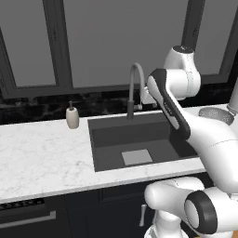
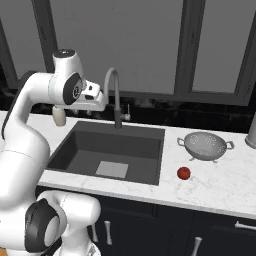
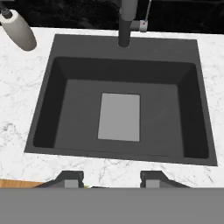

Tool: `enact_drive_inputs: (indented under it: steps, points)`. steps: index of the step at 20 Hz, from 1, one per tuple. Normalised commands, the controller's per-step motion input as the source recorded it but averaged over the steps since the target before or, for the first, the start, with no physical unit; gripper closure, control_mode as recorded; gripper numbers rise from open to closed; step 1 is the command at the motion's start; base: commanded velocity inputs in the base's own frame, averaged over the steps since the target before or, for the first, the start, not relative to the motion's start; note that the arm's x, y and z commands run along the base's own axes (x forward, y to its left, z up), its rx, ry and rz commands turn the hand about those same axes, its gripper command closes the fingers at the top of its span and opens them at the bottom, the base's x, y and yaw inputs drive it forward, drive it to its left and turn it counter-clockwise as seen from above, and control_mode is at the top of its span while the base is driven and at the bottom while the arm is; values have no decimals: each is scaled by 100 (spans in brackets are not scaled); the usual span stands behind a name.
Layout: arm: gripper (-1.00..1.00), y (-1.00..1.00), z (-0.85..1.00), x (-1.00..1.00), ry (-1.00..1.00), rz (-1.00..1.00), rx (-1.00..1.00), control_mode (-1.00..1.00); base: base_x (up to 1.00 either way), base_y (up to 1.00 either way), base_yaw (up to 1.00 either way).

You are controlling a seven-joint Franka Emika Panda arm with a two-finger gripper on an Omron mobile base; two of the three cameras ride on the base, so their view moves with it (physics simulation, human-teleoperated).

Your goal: Put the colander in the sink, put the apple in the colander, and turn on the sink faucet and pour water over the colander.

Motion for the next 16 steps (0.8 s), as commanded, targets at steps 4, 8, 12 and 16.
enact_drive_inputs:
  steps: [4, 8, 12, 16]
  points:
    - [-100, -2, 0, 0, 4, 0, 0, -100, 0, 0, 0]
    - [-100, -62, -3, 0, 3, 0, 0, -100, 0, 0, 0]
    - [-100, -100, -7, -20, 1, 0, 0, -100, 0, 0, 0]
    - [-100, -100, -6, -8, 6, 0, 0, -100, 0, 0, 0]
